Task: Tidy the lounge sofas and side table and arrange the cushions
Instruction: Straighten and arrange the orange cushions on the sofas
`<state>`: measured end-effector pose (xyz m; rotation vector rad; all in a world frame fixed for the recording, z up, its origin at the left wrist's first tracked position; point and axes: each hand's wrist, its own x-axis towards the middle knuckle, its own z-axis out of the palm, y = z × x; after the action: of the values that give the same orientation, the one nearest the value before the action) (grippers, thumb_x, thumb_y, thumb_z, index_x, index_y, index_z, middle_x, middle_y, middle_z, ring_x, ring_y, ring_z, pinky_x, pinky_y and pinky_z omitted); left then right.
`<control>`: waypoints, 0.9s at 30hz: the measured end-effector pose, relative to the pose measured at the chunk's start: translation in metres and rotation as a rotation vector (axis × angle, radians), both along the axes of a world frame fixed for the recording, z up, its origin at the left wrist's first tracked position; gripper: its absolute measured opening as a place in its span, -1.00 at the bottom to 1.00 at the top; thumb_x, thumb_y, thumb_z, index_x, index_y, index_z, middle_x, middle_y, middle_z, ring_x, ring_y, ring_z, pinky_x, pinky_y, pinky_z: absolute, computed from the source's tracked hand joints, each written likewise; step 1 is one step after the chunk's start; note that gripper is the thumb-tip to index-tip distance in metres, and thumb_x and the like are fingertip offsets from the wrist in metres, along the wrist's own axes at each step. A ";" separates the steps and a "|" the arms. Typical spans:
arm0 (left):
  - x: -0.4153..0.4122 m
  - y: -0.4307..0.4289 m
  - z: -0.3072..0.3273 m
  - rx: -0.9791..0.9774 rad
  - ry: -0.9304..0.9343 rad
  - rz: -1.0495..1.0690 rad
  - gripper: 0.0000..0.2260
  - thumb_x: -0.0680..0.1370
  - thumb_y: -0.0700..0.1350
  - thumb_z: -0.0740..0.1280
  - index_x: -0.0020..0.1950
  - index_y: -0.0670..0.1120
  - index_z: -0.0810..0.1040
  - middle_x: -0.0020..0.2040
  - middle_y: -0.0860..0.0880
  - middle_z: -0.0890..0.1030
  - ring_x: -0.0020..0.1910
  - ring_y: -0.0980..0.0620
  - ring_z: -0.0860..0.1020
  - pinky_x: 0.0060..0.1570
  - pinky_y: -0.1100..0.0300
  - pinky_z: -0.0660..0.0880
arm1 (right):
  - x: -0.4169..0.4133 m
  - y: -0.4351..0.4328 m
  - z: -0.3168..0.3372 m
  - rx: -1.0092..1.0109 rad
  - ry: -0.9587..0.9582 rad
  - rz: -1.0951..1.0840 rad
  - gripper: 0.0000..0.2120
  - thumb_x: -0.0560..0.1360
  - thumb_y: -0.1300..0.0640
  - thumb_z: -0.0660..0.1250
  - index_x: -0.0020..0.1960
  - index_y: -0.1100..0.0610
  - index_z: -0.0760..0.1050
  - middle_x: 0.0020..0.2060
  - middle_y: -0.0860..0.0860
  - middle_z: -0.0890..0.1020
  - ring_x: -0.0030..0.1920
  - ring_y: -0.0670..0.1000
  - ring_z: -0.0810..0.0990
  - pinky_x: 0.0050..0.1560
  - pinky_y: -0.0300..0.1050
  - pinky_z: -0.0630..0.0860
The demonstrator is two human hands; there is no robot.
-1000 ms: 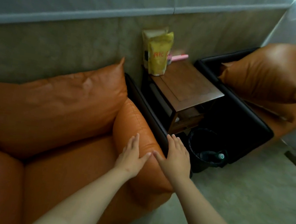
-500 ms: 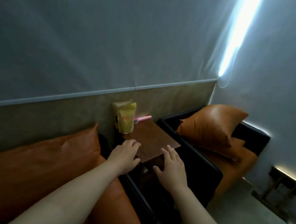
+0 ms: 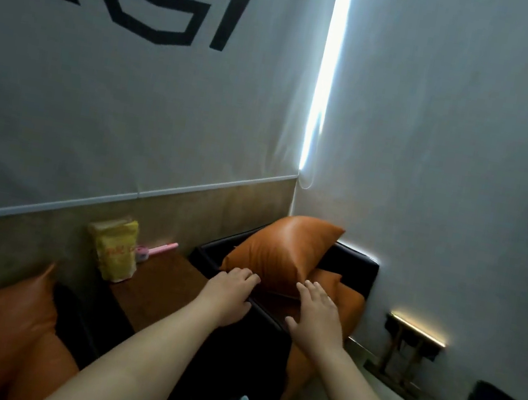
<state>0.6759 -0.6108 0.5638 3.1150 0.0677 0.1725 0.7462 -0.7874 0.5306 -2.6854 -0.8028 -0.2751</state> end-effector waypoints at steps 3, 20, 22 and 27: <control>0.031 -0.018 0.007 0.013 -0.013 -0.007 -0.48 0.59 -0.06 0.26 0.52 -0.04 0.20 0.50 -0.04 0.25 0.45 -0.07 0.26 0.34 0.05 0.30 | 0.027 -0.018 0.004 0.003 -0.013 -0.016 -0.32 0.54 -0.03 0.31 0.56 0.04 0.09 0.56 0.01 0.12 0.56 0.00 0.01 0.53 -0.04 -0.01; 0.258 0.054 0.011 0.024 -0.057 0.039 -0.50 0.59 -0.04 0.22 0.51 -0.06 0.20 0.49 -0.06 0.27 0.45 -0.07 0.25 0.36 0.02 0.30 | 0.242 0.033 0.014 -0.066 -0.046 -0.069 -0.34 0.54 -0.02 0.26 0.56 0.05 0.09 0.56 0.00 0.09 0.56 -0.01 -0.03 0.54 -0.05 -0.03; 0.287 0.062 0.012 0.020 -0.065 0.041 -0.50 0.60 -0.05 0.21 0.52 -0.05 0.19 0.50 -0.05 0.26 0.46 -0.07 0.24 0.36 0.02 0.29 | 0.271 0.035 0.014 -0.057 -0.042 -0.099 -0.34 0.54 -0.02 0.26 0.56 0.06 0.09 0.56 0.01 0.10 0.57 -0.02 -0.03 0.53 -0.05 -0.03; 0.351 0.064 0.002 0.031 -0.033 0.025 -0.51 0.61 -0.06 0.20 0.53 -0.05 0.18 0.49 -0.06 0.27 0.46 -0.07 0.25 0.35 0.03 0.28 | 0.330 0.032 0.007 -0.077 -0.013 -0.124 -0.34 0.55 -0.02 0.25 0.57 0.06 0.07 0.56 0.00 0.09 0.56 -0.03 -0.03 0.52 -0.07 -0.03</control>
<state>1.0273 -0.5471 0.5660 3.1418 0.1046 0.2284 1.0765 -0.7558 0.5373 -2.8139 -0.6640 -0.2964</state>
